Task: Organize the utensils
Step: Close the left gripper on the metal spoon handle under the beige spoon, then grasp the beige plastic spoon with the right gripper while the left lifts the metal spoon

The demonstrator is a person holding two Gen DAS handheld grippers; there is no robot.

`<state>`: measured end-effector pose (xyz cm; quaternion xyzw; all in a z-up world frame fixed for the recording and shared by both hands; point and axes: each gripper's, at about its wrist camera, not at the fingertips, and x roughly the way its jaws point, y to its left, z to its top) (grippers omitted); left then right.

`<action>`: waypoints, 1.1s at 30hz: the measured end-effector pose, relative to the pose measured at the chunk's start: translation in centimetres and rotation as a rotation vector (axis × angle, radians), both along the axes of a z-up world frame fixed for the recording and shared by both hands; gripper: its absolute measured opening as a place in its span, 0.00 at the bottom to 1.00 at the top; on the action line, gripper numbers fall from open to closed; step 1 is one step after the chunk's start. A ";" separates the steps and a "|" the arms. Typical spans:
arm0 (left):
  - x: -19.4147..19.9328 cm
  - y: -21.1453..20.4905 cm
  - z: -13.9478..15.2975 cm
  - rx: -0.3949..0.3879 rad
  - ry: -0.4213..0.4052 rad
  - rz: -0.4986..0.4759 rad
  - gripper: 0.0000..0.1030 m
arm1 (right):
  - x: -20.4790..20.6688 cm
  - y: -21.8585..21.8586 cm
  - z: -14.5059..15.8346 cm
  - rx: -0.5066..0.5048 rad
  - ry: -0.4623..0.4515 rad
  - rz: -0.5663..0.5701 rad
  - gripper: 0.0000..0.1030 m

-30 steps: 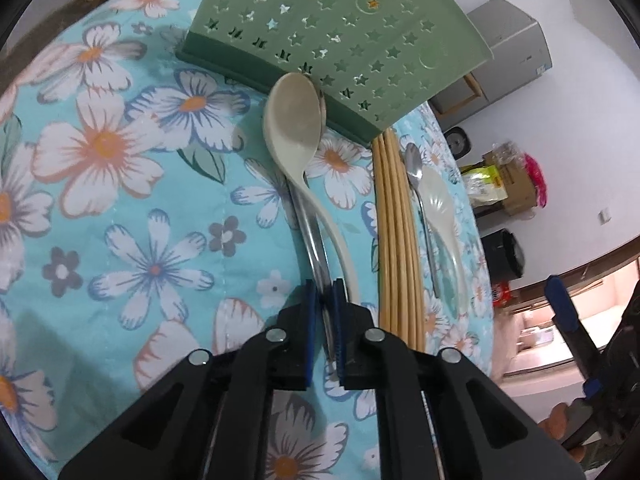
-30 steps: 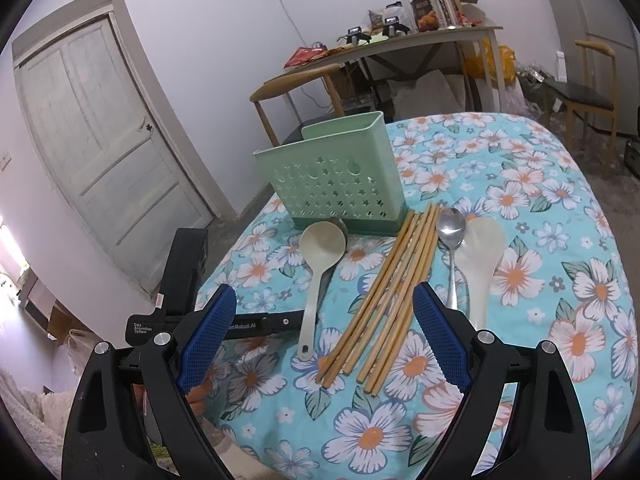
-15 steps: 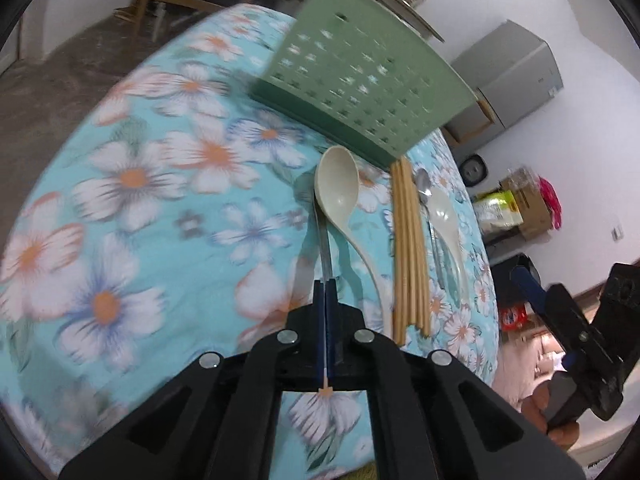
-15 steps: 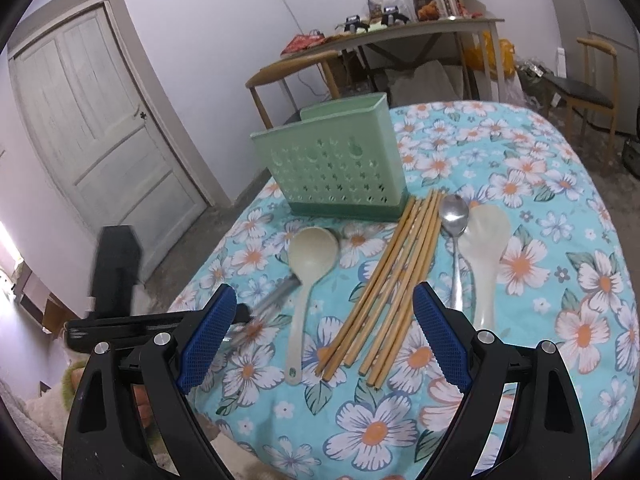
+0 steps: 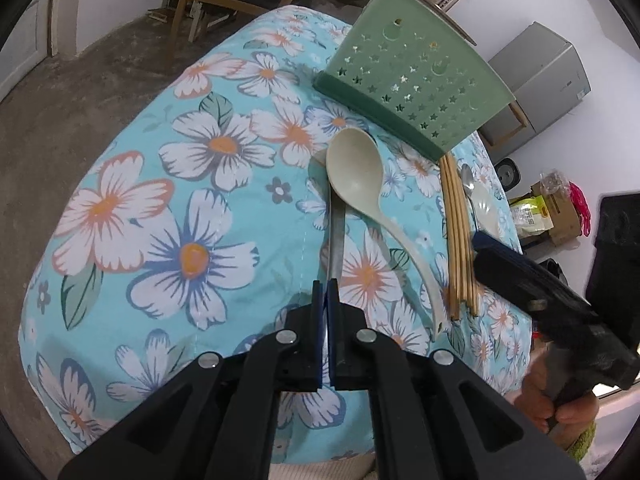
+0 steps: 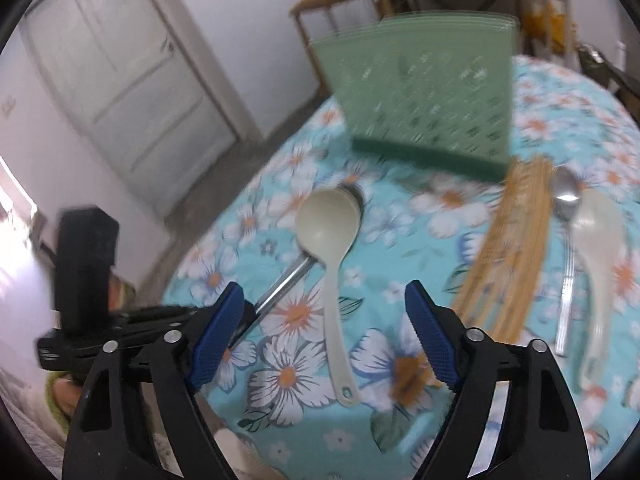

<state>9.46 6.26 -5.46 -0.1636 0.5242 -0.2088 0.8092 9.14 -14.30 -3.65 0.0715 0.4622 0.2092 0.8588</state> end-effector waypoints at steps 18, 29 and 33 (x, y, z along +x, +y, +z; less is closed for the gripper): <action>0.2 -0.8 -1.1 -0.035 0.037 -0.065 0.01 | -1.0 -3.5 -2.6 0.096 0.217 -0.155 0.12; 3.6 0.8 2.5 0.029 -0.082 -0.109 0.20 | 2.4 -5.0 0.6 0.043 0.038 -0.122 0.52; 6.2 -0.6 3.0 0.065 -0.118 -0.205 0.32 | 5.7 -6.4 -0.2 0.075 0.046 -0.091 0.52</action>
